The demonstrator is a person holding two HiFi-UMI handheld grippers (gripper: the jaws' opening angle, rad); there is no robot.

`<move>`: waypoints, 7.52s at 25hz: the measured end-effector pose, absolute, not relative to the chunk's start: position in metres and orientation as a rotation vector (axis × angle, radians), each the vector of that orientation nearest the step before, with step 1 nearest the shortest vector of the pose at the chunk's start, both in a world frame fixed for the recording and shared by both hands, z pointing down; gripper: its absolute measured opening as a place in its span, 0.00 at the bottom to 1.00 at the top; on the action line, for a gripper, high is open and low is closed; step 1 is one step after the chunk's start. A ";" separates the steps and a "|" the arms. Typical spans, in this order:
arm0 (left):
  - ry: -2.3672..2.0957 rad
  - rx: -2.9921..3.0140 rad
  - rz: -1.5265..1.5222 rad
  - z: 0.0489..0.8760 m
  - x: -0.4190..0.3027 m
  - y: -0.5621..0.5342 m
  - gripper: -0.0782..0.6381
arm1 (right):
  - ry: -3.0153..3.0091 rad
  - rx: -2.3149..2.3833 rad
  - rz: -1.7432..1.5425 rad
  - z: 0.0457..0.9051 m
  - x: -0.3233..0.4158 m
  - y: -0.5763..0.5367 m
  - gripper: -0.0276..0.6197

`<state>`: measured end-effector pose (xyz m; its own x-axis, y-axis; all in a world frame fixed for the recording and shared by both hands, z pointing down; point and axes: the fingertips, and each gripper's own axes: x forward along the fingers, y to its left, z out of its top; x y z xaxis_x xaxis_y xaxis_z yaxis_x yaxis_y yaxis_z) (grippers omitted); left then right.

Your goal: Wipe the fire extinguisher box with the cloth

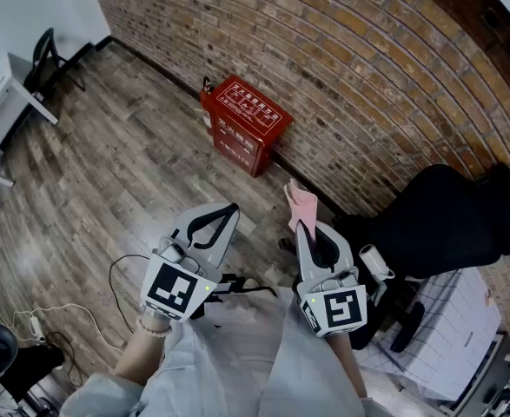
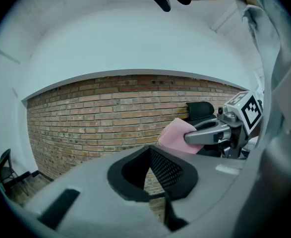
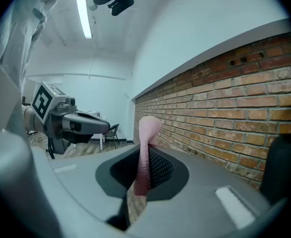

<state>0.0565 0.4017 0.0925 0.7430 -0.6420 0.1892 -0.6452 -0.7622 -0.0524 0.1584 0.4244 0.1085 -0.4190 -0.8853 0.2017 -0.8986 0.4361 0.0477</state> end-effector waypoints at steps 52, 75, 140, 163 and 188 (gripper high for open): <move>-1.121 2.939 0.279 0.091 -0.017 0.382 0.11 | -2.459 1.577 0.046 0.110 0.098 0.409 0.08; -1.327 2.793 0.296 0.096 0.016 0.162 0.11 | -2.537 1.350 0.099 0.127 0.137 0.173 0.08; -1.311 2.558 0.453 0.322 -0.078 -0.054 0.11 | -2.259 1.115 0.056 0.395 0.067 -0.137 0.08; -1.343 2.492 0.503 0.373 -0.099 -0.075 0.11 | -2.018 0.914 -0.181 0.507 0.048 -0.242 0.08; -1.341 2.428 0.511 0.404 -0.105 -0.082 0.11 | -1.847 0.700 -0.170 0.573 0.034 -0.264 0.08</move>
<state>-0.1053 -0.0821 0.4038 0.4953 -0.7406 0.4541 -0.8551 -0.5079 0.1043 0.0339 -0.2636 0.5734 -0.2252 -0.5394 0.8114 -0.3823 0.8149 0.4356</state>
